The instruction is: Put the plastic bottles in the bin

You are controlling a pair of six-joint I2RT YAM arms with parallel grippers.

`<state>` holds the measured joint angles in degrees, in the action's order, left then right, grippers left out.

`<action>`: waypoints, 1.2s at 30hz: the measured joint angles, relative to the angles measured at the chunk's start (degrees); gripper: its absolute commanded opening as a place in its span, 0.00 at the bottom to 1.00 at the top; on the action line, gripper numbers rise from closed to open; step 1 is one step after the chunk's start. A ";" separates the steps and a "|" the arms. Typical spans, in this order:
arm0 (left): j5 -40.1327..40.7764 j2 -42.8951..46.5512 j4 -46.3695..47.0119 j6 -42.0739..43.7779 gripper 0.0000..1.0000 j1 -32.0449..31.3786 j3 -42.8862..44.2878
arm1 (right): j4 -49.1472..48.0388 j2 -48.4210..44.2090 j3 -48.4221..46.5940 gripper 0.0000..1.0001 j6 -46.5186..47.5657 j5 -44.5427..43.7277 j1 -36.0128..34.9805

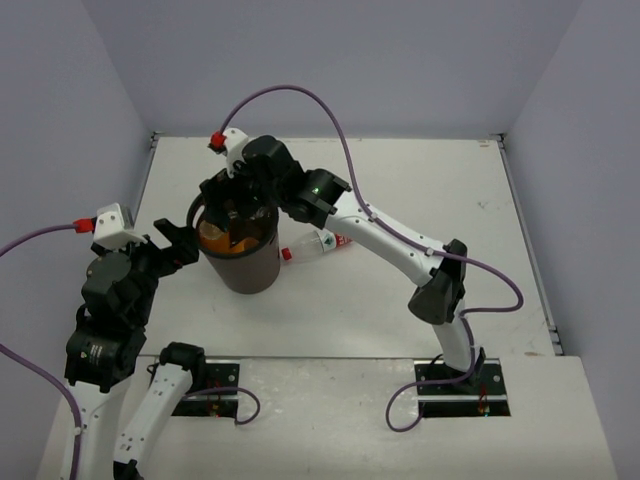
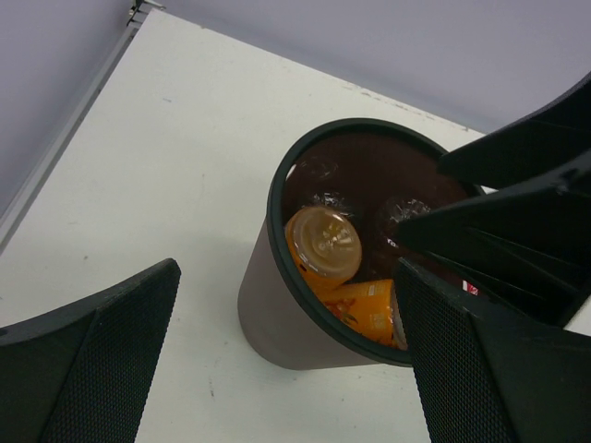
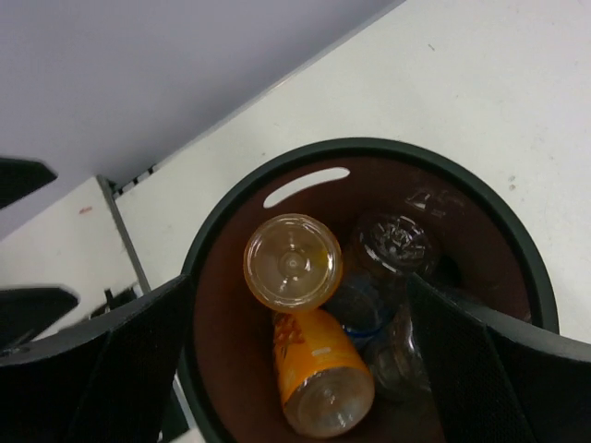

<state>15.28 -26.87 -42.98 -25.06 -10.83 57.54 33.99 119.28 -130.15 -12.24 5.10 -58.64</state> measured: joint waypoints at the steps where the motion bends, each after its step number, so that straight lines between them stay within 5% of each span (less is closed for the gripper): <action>1: 0.04 0.00 0.00 0.00 1.00 0.00 0.00 | 0.05 -0.79 0.54 0.99 0.95 0.75 0.05; 10: 0.45 0.02 -0.38 0.06 1.00 0.00 0.00 | -5.67 -25.64 28.18 0.99 14.49 13.56 9.31; 14: 0.34 0.06 -1.15 0.19 1.00 0.00 0.12 | -5.92 -34.79 38.52 0.99 24.80 20.15 18.41; 17: 0.36 0.66 -1.87 0.55 1.00 0.00 0.40 | -4.79 -36.27 43.27 0.99 36.29 19.07 18.80; 24: 1.53 1.63 -2.70 0.66 1.00 0.00 0.75 | -0.63 -26.73 47.89 0.99 49.61 13.17 19.92; 36: 4.79 0.72 -5.12 1.71 1.00 0.00 0.87 | 0.11 -3.58 40.49 0.99 51.76 4.89 21.18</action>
<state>20.07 -26.15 -48.10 -23.34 -10.83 58.41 34.10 115.70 -89.66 39.53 9.99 -37.45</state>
